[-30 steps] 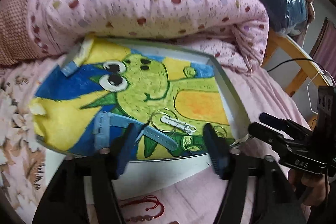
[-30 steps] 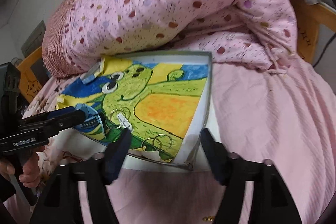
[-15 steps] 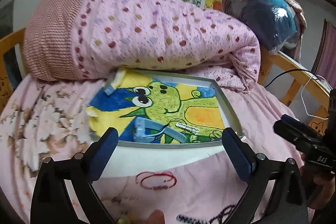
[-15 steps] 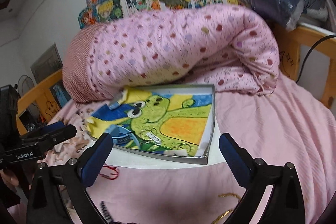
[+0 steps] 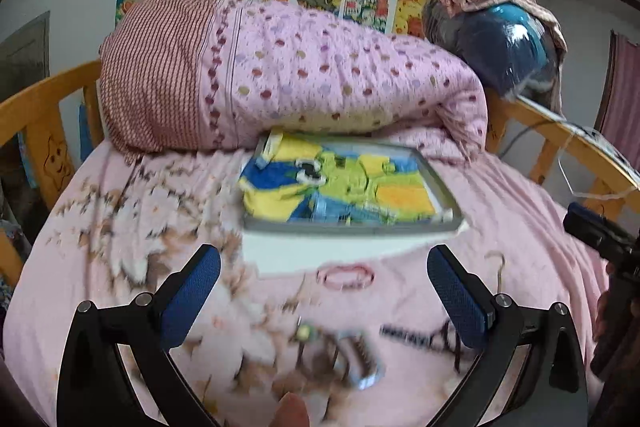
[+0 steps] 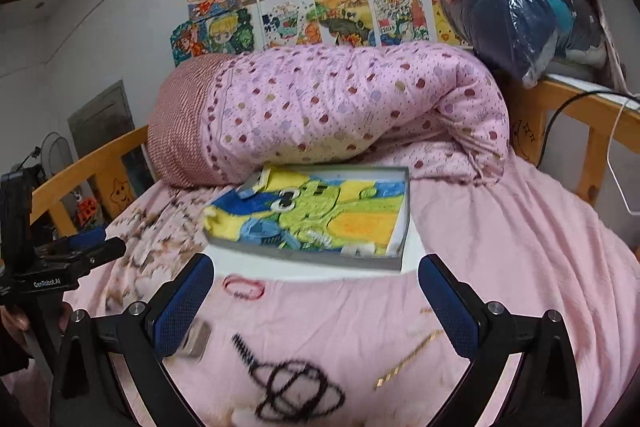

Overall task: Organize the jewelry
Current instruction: 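Withdraw both grippers from the tray back over the remaining jewelry, then grasp the black bead necklace with the right gripper while the left gripper grasps the brown hair tie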

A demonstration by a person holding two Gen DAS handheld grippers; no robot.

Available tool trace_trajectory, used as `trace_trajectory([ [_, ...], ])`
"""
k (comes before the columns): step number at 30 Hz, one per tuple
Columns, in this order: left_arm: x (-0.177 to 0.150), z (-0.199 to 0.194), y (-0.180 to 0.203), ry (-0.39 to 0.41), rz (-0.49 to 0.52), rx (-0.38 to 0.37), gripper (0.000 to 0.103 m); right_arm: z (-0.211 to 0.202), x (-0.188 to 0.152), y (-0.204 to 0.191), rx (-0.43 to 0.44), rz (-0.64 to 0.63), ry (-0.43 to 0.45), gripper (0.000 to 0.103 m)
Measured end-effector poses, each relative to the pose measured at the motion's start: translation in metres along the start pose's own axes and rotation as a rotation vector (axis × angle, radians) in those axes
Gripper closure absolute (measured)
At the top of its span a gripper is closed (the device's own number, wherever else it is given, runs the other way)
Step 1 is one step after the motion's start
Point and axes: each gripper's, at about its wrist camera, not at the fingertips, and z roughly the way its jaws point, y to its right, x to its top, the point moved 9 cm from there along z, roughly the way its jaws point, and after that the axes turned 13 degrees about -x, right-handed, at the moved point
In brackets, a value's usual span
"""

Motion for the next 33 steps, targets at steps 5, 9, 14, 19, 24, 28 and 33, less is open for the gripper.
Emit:
trace_trajectory([
  [5, -0.041, -0.015, 0.001, -0.064, -0.009, -0.009, 0.002, -0.011, -0.036, -0.01, 0.013, -0.043, -0.073, 0.0],
  [9, -0.074, -0.012, 0.003, -0.135, -0.035, -0.018, 0.002, -0.008, -0.071, -0.013, 0.002, -0.085, -0.161, 0.0],
  [14, -0.103, -0.003, 0.008, -0.194, -0.071, -0.028, 0.002, 0.004, -0.099, -0.01, -0.016, -0.128, -0.228, 0.0],
  [19, -0.114, 0.008, 0.012, -0.253, -0.027, -0.029, 0.002, 0.017, -0.116, -0.011, 0.005, -0.13, -0.277, 0.0],
  [24, -0.117, 0.02, 0.008, -0.256, 0.015, -0.014, 0.002, 0.041, -0.127, -0.022, 0.044, -0.144, -0.334, 0.0],
  [28, -0.118, 0.03, 0.008, -0.269, 0.094, -0.011, 0.002, 0.057, -0.128, -0.031, 0.051, -0.182, -0.347, 0.0],
  [33, -0.121, 0.041, 0.001, -0.299, 0.151, -0.017, 0.006, 0.075, -0.135, -0.04, 0.067, -0.209, -0.382, 0.0],
])
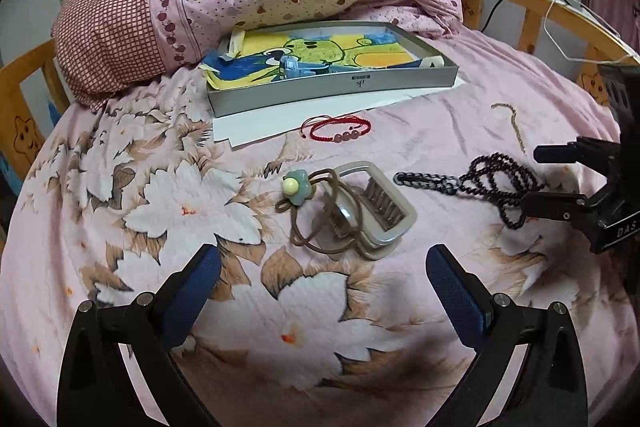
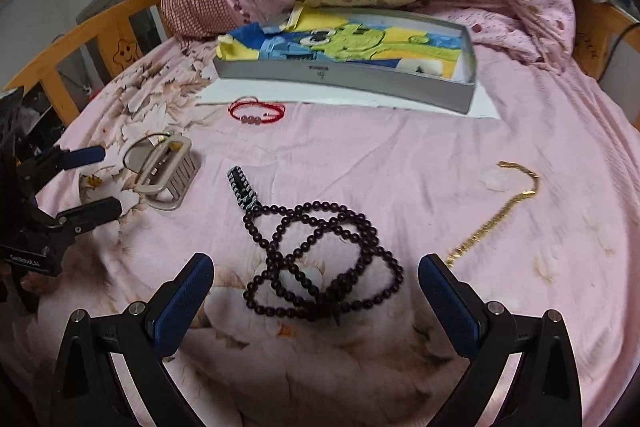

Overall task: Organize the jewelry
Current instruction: 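Grasp the black bead necklace with the right gripper while the left gripper grasps the brown hair tie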

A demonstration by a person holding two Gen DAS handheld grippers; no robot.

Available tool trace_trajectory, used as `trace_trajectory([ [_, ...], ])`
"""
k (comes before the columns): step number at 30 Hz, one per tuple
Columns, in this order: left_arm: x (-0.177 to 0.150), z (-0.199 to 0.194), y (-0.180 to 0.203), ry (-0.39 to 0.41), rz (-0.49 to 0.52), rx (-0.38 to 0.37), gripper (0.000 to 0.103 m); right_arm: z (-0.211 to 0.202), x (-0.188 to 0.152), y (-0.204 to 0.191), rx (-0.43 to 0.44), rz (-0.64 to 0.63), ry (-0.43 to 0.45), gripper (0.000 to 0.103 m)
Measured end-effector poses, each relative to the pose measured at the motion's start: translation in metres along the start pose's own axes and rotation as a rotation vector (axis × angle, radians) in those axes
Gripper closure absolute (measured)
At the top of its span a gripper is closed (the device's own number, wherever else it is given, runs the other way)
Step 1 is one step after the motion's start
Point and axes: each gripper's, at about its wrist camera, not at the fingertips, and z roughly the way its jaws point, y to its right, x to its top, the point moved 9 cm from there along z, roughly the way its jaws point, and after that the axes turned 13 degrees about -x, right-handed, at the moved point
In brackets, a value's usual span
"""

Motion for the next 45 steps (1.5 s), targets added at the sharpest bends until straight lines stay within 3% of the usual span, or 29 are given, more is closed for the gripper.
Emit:
trace_trajectory([
  [6, 0.0, 0.011, -0.01, -0.027, 0.031, -0.012, 0.013, 0.02, -0.003, -0.008, 0.025, 0.028, -0.048, 0.003],
  [9, 0.0, 0.016, -0.01, -0.041, 0.042, -0.032, 0.026, 0.021, 0.001, -0.014, 0.002, 0.019, -0.035, 0.018],
  [14, -0.002, 0.024, -0.009, -0.063, 0.055, -0.074, 0.051, 0.02, 0.004, -0.028, 0.013, 0.029, -0.022, 0.056],
  [20, 0.0, 0.026, -0.006, -0.068, 0.072, -0.105, 0.073, 0.017, 0.003, -0.045, 0.063, 0.039, -0.034, 0.083],
  [25, 0.003, 0.026, 0.0, -0.069, 0.093, -0.108, 0.082, 0.013, -0.001, -0.048, 0.082, 0.048, -0.04, 0.087],
  [41, 0.012, 0.027, 0.002, -0.044, 0.088, -0.084, 0.082, 0.001, -0.003, -0.056, 0.121, 0.053, -0.029, 0.096],
  [43, 0.015, 0.025, 0.004, -0.029, 0.095, -0.09, 0.1, 0.0, -0.003, -0.056, 0.126, 0.06, -0.03, 0.096],
  [45, 0.017, 0.024, 0.006, -0.025, 0.105, -0.087, 0.1, -0.003, -0.002, -0.056, 0.127, 0.061, -0.025, 0.096],
])
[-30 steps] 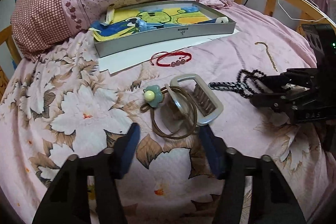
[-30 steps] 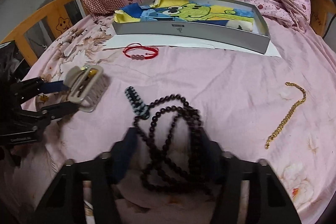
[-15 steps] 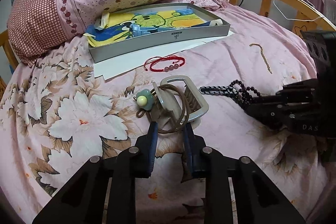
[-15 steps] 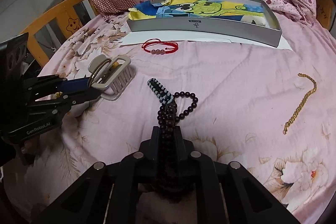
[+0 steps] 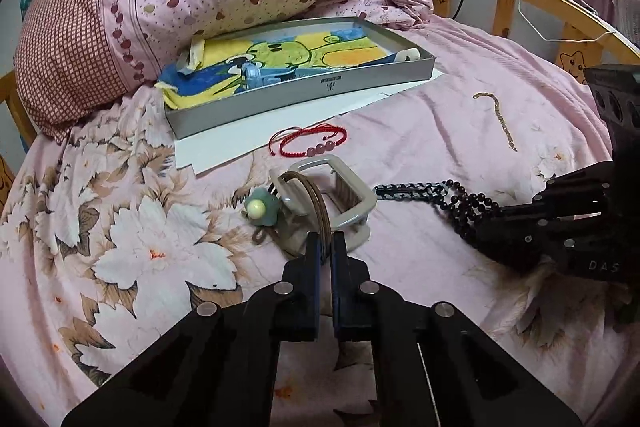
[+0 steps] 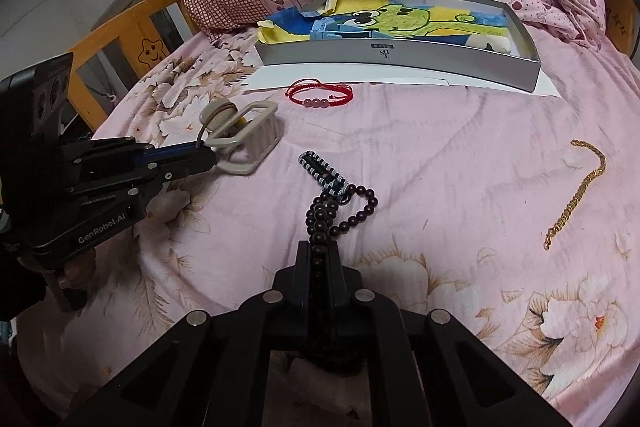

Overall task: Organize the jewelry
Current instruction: 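Grasp the black bead necklace with the right gripper while the left gripper grasps the brown hair tie, then carry the black necklace and brown hair tie into the gray tray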

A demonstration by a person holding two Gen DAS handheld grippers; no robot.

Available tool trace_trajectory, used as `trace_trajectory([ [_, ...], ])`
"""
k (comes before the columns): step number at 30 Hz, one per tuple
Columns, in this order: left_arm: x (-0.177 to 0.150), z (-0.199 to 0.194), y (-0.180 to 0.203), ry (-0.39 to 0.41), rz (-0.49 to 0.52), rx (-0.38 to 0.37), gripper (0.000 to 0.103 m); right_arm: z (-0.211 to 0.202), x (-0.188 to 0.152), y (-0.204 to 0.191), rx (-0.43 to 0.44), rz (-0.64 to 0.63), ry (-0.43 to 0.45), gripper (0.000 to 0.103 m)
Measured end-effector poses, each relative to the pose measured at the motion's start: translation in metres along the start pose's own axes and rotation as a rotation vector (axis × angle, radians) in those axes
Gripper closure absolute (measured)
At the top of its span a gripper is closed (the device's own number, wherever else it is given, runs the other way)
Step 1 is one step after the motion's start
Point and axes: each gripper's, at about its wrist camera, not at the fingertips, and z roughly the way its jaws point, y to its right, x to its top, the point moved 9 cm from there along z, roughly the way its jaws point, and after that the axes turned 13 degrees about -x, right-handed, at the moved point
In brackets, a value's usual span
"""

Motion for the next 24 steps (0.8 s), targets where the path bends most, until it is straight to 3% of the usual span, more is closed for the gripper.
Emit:
trace_trajectory([
  [6, -0.003, -0.011, 0.009, 0.006, 0.003, 0.038, 0.101, -0.014, 0.004, -0.003, 0.027, 0.007, 0.023, 0.097],
  [17, -0.006, -0.055, 0.057, 0.032, -0.049, -0.046, 0.101, -0.063, 0.02, -0.013, 0.105, 0.039, 0.093, 0.097],
  [24, 0.028, -0.068, 0.066, 0.071, -0.094, -0.095, 0.101, -0.087, 0.052, -0.005, 0.12, 0.06, 0.171, 0.097],
])
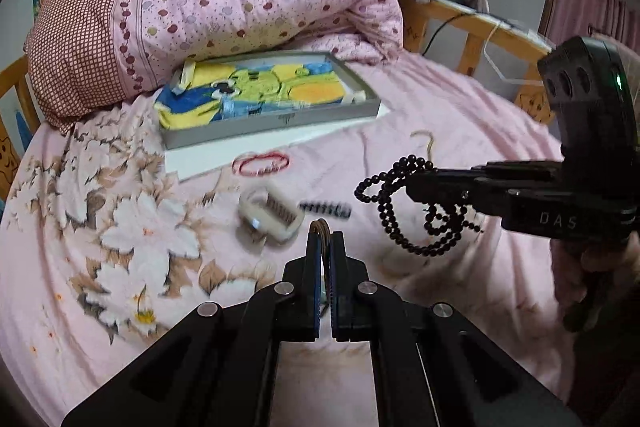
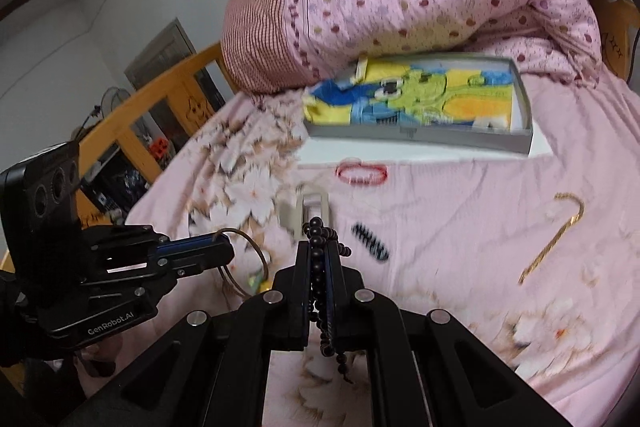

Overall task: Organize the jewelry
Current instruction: 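Carry the black necklace and brown hair tie into the gray tray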

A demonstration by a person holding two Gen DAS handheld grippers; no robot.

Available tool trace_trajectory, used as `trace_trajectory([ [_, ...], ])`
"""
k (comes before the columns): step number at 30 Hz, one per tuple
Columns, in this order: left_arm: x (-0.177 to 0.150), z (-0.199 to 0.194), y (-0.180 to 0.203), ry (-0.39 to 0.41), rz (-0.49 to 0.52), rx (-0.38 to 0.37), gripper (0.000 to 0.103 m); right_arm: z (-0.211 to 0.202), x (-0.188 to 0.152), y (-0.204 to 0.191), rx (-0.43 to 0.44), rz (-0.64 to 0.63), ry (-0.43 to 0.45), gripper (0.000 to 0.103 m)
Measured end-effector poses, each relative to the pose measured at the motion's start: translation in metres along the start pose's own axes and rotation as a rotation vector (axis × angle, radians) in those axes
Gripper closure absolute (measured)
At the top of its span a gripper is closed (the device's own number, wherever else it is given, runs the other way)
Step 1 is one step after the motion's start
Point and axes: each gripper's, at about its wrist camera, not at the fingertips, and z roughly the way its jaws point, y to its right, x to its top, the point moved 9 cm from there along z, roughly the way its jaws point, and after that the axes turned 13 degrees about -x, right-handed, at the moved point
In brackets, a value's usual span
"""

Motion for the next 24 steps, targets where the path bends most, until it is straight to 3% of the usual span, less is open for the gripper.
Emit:
trace_trajectory([
  [7, 0.065, 0.017, -0.019, 0.063, 0.006, 0.032, 0.101, 0.008, 0.066, 0.03, -0.03, -0.032, 0.078, 0.097],
  [14, 0.134, 0.053, -0.062, 0.133, -0.025, 0.048, 0.101, 0.059, 0.136, 0.083, -0.098, 0.012, 0.105, 0.097],
  [19, 0.173, 0.085, -0.088, 0.166, -0.056, 0.02, 0.101, 0.095, 0.16, 0.116, -0.13, 0.057, 0.099, 0.097],
  [24, 0.19, 0.126, -0.11, 0.15, -0.137, -0.014, 0.101, 0.127, 0.161, 0.144, -0.168, 0.093, 0.062, 0.097],
])
